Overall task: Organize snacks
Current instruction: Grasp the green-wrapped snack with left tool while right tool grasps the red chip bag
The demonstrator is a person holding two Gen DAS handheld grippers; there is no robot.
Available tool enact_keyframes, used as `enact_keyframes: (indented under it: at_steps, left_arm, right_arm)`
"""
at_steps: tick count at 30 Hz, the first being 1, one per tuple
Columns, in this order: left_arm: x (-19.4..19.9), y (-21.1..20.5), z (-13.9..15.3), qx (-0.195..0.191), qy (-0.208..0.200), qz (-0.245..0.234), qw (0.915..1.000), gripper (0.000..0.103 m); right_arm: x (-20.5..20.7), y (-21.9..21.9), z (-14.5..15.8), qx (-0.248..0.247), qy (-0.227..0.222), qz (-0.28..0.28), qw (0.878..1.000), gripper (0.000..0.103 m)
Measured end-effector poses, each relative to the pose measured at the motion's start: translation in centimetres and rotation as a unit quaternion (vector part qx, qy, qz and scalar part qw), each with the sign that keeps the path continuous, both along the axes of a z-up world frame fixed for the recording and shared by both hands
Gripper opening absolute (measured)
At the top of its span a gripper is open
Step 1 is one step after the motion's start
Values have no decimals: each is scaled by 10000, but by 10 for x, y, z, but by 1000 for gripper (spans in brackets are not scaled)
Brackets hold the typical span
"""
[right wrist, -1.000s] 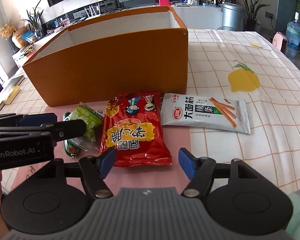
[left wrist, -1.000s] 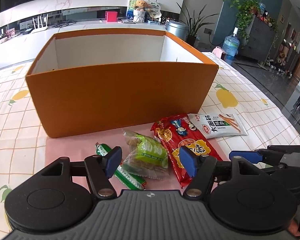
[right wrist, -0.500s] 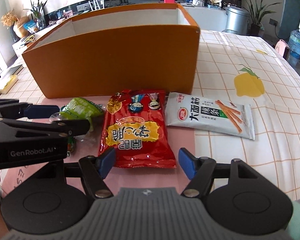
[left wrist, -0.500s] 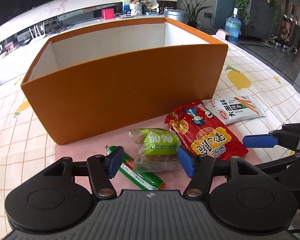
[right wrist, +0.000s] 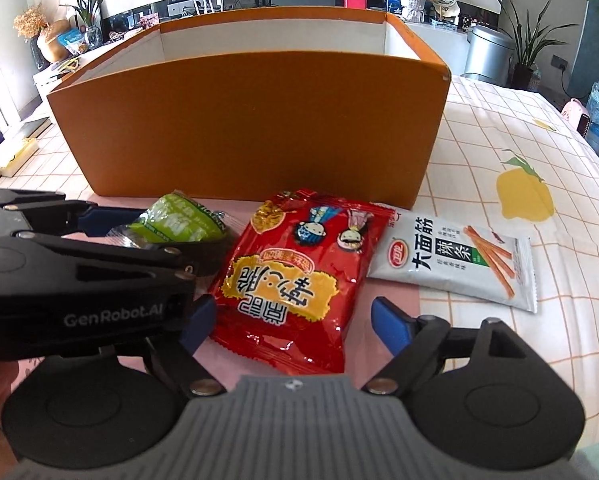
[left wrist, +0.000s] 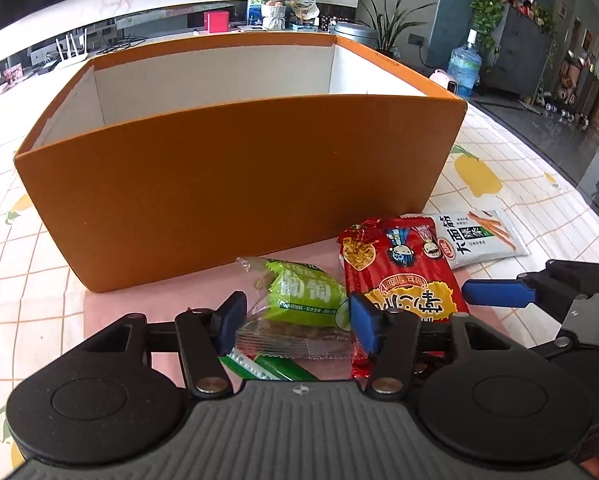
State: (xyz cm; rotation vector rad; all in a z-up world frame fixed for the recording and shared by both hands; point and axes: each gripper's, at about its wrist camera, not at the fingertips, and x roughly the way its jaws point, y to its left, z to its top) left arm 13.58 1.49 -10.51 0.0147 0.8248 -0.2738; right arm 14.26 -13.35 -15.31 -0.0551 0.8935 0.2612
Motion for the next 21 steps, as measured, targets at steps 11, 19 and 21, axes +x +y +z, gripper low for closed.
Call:
enact_keyframes:
  at_steps: [11, 19, 21]
  left_arm:
    - [-6, 21, 15, -290, -232, 308, 9988, 58]
    - [-2, 23, 12, -267, 227, 226, 9991, 58]
    - [-1, 24, 11, -326, 368, 236, 9985, 58]
  right_arm:
    - [10, 5, -5, 113, 3, -119, 9999, 87]
    - [15, 12, -8, -50, 10, -126, 9999, 77]
    - [13, 11, -6, -103, 69, -126, 9998, 76]
